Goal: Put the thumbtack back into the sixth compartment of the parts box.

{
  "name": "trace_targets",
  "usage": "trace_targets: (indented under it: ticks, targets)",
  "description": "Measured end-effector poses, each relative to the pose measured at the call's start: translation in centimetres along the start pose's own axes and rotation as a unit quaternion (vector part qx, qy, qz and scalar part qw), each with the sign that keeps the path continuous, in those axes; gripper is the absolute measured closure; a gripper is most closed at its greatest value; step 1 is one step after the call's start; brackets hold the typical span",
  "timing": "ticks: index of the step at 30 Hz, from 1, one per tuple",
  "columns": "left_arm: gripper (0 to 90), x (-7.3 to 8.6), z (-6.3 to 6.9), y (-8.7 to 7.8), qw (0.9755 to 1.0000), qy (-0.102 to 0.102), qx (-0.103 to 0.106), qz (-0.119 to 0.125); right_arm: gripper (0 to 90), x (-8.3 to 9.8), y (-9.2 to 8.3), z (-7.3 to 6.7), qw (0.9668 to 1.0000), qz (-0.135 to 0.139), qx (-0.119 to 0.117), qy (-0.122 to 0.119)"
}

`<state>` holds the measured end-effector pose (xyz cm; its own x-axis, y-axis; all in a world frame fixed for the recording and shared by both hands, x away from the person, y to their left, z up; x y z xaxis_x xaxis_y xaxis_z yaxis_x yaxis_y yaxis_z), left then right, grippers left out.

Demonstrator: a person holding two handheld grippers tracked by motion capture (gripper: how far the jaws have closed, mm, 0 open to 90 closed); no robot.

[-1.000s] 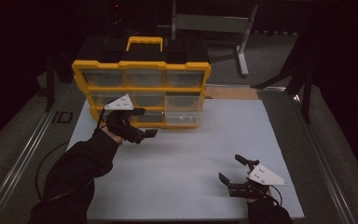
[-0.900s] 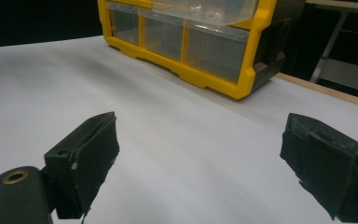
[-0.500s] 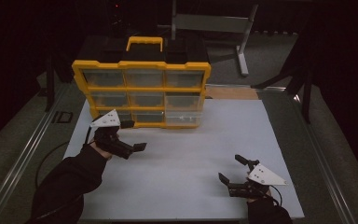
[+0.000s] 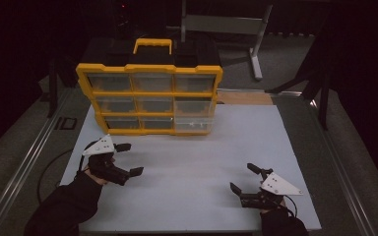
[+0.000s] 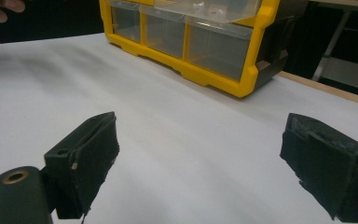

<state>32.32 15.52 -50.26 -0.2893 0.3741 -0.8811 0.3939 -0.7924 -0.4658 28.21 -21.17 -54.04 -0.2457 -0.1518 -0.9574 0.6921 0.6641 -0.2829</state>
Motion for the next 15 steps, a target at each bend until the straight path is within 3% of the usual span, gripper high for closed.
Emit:
trace_targets:
  ticks: [15]
  targets:
    - [0.0, 3.6, 0.6, -1.1, 0.9994, -0.014, -0.031, -0.002, 10.8, 0.0, 0.0, 0.0, 1.0, -0.001, 0.001, 0.001]
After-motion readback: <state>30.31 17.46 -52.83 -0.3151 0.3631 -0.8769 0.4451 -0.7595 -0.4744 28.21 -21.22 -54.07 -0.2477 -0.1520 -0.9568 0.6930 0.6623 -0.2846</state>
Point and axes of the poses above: each handheld gripper's, and its own axes: y roughly forward along the jaws, x roughly out of its underside, z roughly to its right, the point moved 8 cm from there along y, roughly forward along the jaws, and after that the axes turned 6 degrees about y, right-handed, at the moved point
